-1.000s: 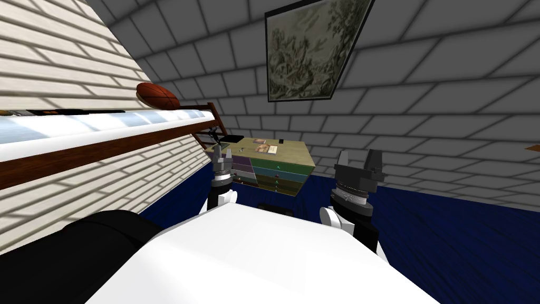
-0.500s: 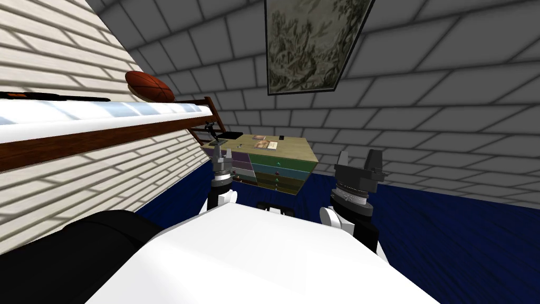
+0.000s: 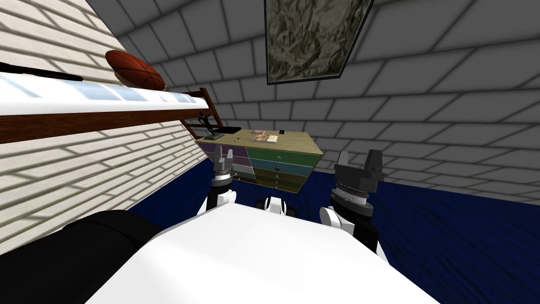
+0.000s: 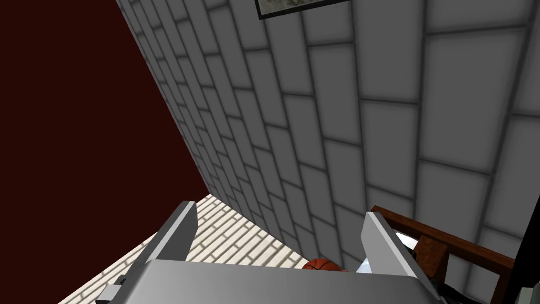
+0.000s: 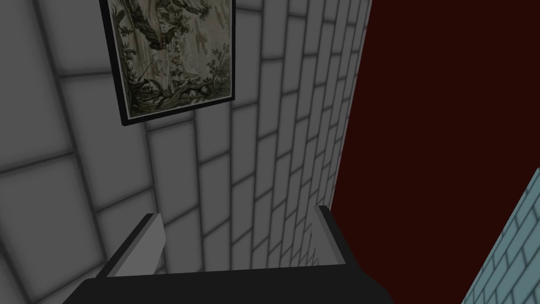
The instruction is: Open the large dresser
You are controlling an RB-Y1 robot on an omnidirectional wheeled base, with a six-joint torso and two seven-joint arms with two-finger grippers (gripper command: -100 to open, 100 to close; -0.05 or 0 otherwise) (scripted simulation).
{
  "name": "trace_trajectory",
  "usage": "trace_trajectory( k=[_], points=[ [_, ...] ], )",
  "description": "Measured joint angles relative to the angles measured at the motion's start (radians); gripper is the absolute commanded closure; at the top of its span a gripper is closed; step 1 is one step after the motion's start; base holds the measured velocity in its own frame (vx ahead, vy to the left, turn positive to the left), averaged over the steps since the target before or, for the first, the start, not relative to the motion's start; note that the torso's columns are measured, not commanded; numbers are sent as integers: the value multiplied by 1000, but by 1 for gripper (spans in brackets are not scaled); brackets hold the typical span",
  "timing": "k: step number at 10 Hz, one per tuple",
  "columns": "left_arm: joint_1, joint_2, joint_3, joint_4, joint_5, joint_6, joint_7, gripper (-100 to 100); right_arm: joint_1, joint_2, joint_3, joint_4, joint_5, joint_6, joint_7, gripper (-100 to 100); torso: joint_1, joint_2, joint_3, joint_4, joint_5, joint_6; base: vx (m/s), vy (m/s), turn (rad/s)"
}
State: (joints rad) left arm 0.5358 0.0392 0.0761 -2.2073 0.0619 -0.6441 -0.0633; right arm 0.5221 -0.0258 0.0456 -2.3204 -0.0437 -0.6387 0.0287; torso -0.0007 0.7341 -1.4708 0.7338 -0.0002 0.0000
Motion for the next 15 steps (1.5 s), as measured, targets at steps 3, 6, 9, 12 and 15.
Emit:
trace_trajectory(
  k=[3, 6, 9, 12, 15],
  points=[
    [-8, 60, -6, 42, -4, -5, -3, -100, 0, 0, 0, 0, 0, 0, 0, 0, 0, 3, -6, 4, 0, 0, 29, -57, -6],
    [-26, 95, -11, 106, -9, -6, -6, -100, 0, 0, 0, 0, 0, 0, 0, 0, 0, 4, -5, 4, 0, 0, 31, -74, -7],
    [-43, 115, -9, 180, -9, -11, -3, -100, 0, 0, 0, 0, 0, 0, 0, 0, 1, 4, -5, 4, 0, 0, 39, -78, -9],
    [-66, 117, -12, 255, -13, -13, -6, -100, 0, 0, 0, 0, 0, 0, 0, 0, 1, 4, -5, 4, 0, 0, 43, -81, -7],
    [-81, 119, -14, 321, -16, -18, -6, -100, 0, 0, 0, 0, 0, 0, 0, 0, 1, 4, -5, 4, 0, 0, 32, -69, -8]
  ],
)
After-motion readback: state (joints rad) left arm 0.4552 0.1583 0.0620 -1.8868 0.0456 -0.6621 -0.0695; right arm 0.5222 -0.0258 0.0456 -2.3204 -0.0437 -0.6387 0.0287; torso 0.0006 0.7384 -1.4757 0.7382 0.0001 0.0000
